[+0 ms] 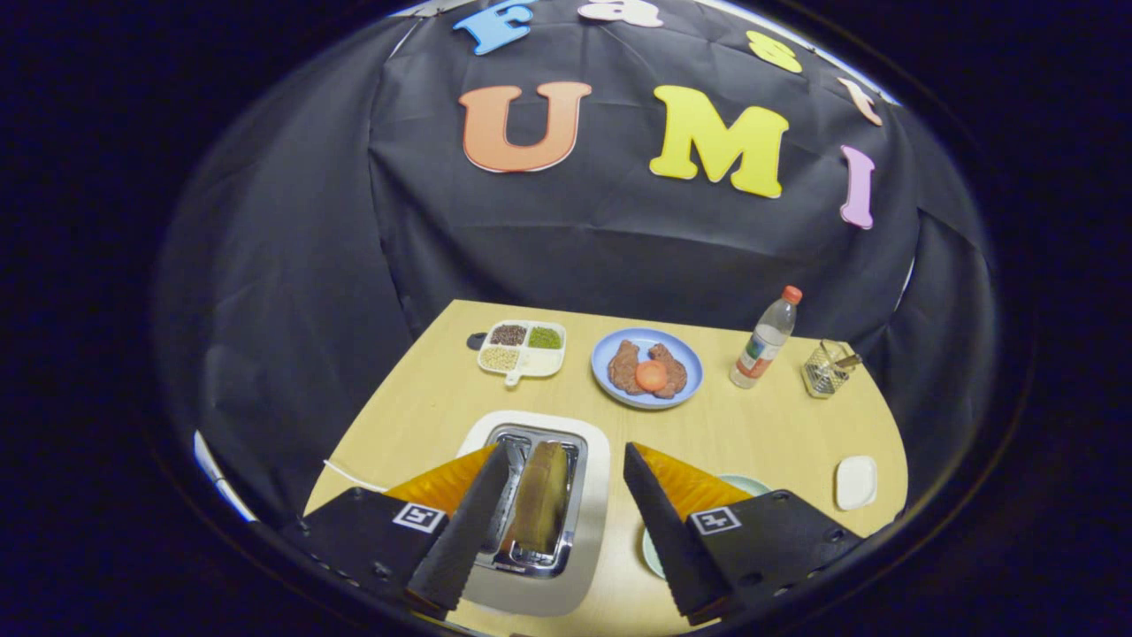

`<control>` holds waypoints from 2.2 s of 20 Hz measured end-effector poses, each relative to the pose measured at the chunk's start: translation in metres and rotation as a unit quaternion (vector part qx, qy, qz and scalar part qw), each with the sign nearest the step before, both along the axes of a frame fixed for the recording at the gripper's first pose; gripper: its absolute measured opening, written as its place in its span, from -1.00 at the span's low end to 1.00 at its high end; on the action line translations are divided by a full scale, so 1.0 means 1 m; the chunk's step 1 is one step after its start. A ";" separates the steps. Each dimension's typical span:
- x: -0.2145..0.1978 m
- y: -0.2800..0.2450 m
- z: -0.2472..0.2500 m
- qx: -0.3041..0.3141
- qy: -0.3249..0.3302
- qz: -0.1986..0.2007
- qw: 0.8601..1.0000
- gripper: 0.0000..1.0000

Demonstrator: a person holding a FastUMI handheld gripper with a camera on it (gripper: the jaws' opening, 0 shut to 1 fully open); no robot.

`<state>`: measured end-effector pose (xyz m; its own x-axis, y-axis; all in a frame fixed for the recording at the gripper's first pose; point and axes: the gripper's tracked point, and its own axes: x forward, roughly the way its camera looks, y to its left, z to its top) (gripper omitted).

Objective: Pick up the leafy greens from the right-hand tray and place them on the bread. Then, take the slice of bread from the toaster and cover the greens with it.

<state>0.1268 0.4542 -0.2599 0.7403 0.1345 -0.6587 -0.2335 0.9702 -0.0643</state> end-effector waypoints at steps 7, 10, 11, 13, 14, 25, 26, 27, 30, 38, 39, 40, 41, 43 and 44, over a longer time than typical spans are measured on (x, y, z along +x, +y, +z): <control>-0.004 0.007 -0.038 -0.029 0.056 0.012 0.998 -0.25; -0.010 0.005 -0.035 -0.023 0.061 0.026 0.997 -0.56; -0.011 0.005 -0.034 -0.019 0.064 0.033 0.997 -0.59; -0.017 0.001 -0.027 -0.005 0.069 0.037 0.997 -0.68; -0.018 -0.002 -0.020 0.003 0.066 0.036 0.997 -0.68; -0.015 -0.079 0.056 0.114 0.050 -0.027 0.992 -0.68; -0.012 -0.090 0.054 0.118 0.051 -0.036 0.991 -0.68; -0.009 -0.102 0.049 0.119 0.054 -0.047 0.990 -0.68; -0.006 -0.138 0.022 0.116 0.076 -0.084 0.987 -0.68; -0.007 -0.168 -0.063 0.124 0.128 -0.101 0.979 -0.68; -0.005 -0.172 -0.068 0.119 0.126 -0.099 0.980 -0.68; -0.004 -0.175 -0.073 0.119 0.121 -0.096 0.981 -0.68; -0.003 -0.182 -0.078 0.112 0.121 -0.099 0.981 -0.68; -0.004 -0.187 -0.083 0.130 0.126 -0.098 0.978 -0.68; -0.004 -0.187 -0.084 0.143 0.129 -0.094 0.977 -0.68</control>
<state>0.1224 0.2670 -0.3442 0.5835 0.2176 -0.7824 -0.0214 0.9672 0.2531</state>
